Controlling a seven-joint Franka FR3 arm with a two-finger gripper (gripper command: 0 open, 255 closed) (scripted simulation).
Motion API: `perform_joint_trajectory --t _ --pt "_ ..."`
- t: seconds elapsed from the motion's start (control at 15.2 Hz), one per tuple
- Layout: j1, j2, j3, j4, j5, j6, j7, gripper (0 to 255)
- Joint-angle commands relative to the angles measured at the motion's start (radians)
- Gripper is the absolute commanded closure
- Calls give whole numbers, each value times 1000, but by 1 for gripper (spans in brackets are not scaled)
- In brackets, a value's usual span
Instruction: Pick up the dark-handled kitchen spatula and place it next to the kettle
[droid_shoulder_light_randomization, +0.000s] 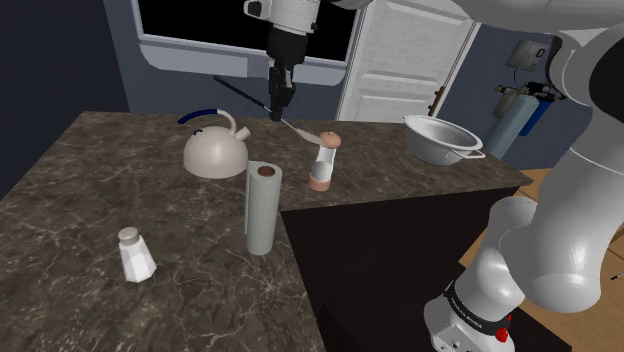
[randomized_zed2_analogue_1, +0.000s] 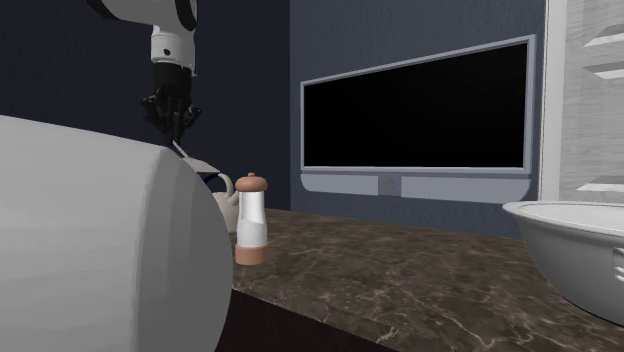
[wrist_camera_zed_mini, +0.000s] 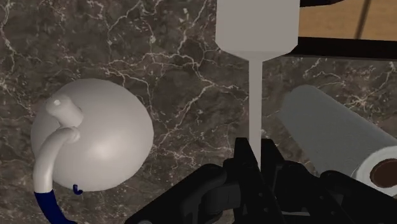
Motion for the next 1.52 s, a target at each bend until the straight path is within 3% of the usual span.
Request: perform_joint_trajectory --t 0.0,0.33,1.45 --pt "20 54 19 68 0 -12 41 255" --pt "73 187 59 244 -7 -52 135 255" --pt "74 170 59 -9 -5 184 128 255"
